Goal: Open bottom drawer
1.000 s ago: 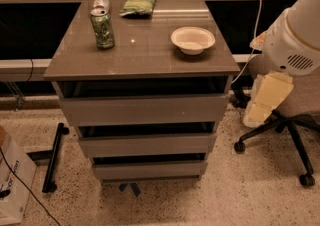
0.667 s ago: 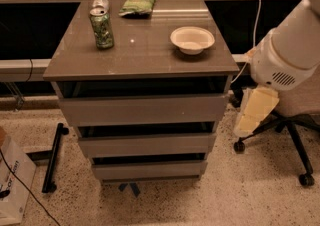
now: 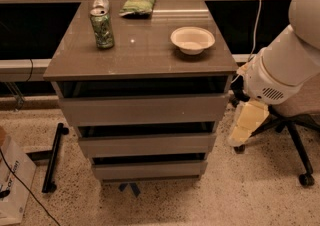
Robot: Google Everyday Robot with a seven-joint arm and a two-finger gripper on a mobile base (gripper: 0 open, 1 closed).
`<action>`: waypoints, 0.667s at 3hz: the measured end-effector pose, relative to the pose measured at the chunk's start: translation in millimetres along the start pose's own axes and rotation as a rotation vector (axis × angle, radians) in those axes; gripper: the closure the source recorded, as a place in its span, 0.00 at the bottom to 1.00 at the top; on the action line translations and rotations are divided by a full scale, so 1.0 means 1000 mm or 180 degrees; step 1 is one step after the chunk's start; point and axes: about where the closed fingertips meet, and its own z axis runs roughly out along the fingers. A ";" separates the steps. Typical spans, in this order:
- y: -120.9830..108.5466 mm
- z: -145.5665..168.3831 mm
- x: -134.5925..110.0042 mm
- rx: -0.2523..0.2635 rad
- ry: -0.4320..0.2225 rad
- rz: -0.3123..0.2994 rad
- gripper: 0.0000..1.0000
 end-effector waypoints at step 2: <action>0.005 0.037 -0.001 -0.0063 0.0128 0.0071 0.00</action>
Offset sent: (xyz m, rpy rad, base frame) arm 0.0140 0.0216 -0.0704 -0.0058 0.0649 -0.0350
